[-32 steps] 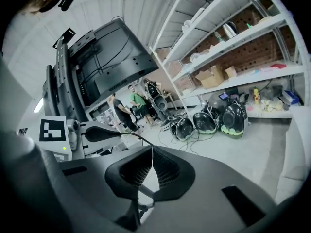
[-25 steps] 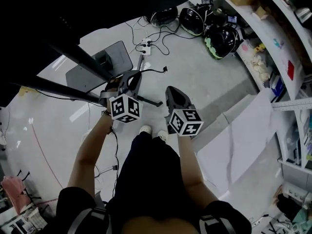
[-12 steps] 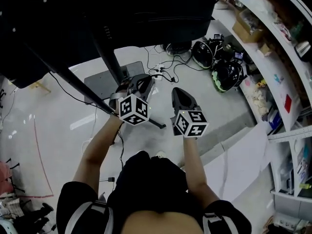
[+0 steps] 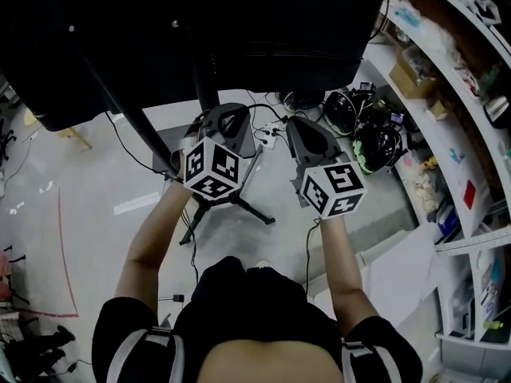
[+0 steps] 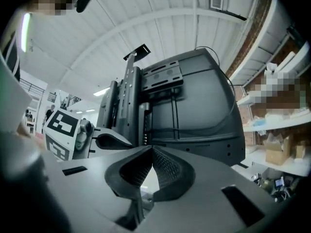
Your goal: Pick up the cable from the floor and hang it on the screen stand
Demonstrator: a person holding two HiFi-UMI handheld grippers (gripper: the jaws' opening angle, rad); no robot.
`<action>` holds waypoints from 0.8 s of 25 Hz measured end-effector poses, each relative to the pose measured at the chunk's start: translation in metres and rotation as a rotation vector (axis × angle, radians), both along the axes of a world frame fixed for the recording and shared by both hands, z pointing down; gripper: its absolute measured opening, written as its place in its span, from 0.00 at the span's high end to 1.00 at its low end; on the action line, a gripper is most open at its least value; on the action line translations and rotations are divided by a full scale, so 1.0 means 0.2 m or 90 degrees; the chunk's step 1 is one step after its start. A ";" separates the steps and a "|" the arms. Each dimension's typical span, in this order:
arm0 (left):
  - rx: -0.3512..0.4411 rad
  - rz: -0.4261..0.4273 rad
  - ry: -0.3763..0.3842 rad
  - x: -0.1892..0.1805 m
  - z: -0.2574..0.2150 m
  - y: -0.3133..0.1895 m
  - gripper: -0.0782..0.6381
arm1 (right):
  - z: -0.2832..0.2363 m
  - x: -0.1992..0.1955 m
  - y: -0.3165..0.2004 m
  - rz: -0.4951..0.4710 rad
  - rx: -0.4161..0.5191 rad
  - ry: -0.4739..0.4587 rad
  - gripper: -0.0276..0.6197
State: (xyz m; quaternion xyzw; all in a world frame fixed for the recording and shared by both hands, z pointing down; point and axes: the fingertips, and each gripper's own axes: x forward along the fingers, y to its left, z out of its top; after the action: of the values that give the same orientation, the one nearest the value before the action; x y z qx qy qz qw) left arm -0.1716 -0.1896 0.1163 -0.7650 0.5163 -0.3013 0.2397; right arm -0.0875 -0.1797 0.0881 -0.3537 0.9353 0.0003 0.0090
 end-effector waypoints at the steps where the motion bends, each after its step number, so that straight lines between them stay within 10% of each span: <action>1: 0.004 0.001 0.005 -0.01 -0.03 0.01 0.85 | -0.05 -0.01 0.01 -0.003 0.016 0.009 0.92; 20: 0.068 0.012 0.173 -0.27 -0.94 0.20 0.85 | -0.88 -0.35 0.10 -0.155 0.164 0.000 0.92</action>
State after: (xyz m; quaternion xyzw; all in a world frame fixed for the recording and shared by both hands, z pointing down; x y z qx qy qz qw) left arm -0.2263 -0.1492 -0.0710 -0.7897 0.5520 -0.1651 0.2106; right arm -0.1568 -0.1589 -0.0876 -0.2338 0.9634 0.1192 0.0543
